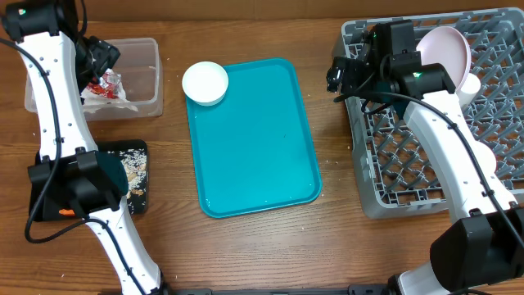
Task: Sort waste into correct bins and load items into the dishwasher rack
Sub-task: 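Move the right gripper from the rack to the white bowl on the tray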
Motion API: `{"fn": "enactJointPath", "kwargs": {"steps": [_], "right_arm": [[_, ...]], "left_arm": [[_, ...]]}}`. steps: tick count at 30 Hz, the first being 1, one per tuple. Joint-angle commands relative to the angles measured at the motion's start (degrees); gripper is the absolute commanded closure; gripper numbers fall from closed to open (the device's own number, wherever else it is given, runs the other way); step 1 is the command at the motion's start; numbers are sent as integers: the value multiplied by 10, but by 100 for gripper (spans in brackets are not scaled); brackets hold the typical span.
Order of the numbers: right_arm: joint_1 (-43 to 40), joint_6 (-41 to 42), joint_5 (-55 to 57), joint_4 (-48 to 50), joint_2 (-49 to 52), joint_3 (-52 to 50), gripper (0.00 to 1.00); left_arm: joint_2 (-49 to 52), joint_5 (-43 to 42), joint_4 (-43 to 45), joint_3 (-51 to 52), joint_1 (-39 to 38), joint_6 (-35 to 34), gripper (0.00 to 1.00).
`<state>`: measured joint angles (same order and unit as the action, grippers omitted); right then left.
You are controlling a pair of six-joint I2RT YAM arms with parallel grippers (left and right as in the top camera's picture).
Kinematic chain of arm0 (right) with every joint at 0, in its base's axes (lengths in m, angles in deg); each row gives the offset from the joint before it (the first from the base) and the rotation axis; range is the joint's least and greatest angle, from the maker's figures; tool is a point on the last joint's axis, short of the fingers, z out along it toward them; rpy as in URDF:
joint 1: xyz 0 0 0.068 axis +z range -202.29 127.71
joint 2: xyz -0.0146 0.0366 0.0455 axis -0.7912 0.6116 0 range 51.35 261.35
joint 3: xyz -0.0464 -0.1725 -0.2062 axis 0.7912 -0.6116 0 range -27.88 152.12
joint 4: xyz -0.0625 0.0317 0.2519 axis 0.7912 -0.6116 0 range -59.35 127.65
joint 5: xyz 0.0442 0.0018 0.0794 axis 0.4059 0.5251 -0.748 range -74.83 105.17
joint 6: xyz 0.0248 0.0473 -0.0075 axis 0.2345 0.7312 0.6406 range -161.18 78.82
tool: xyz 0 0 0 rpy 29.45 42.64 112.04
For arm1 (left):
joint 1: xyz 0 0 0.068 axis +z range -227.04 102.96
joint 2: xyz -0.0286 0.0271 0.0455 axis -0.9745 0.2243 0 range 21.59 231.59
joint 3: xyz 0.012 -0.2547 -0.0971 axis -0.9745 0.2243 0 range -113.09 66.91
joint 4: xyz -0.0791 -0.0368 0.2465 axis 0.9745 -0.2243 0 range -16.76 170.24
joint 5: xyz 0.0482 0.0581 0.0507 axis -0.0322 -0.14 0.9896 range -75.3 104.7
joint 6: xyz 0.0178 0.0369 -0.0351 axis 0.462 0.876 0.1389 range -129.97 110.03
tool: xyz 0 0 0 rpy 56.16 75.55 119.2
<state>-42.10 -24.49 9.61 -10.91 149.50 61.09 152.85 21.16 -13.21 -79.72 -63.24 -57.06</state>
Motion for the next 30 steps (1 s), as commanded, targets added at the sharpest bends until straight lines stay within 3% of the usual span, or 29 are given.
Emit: {"fn": "enactJointPath", "kwargs": {"steps": [1, 7, 12, 16, 20, 26, 30], "right_arm": [[-2, 15, -8, 3, -1, 11, 0], [1, 61, -234, -3, -1, 11, 0], [45, 63, -338, 113, 4, 11, 0], [144, 134, -207, 173, 22, 11, 0], [217, 151, -82, 217, 66, 11, 0], [256, 165, -71, 341, 151, 12, 0], [238, 194, -82, 358, 204, 41, 0]], "left_arm": [[-1, 10, -1, -7, -6, -16, 0], [-1, 10, -1, -7, -6, -16, 0], [-1, 10, -1, -7, -6, -16, 0], [-1, 10, -1, -7, -6, -16, 0], [-1, 10, -1, -7, -6, -16, 0], [-1, 10, -2, -7, -6, -16, 0], [-1, 10, -1, -7, -6, -16, 0]]}}
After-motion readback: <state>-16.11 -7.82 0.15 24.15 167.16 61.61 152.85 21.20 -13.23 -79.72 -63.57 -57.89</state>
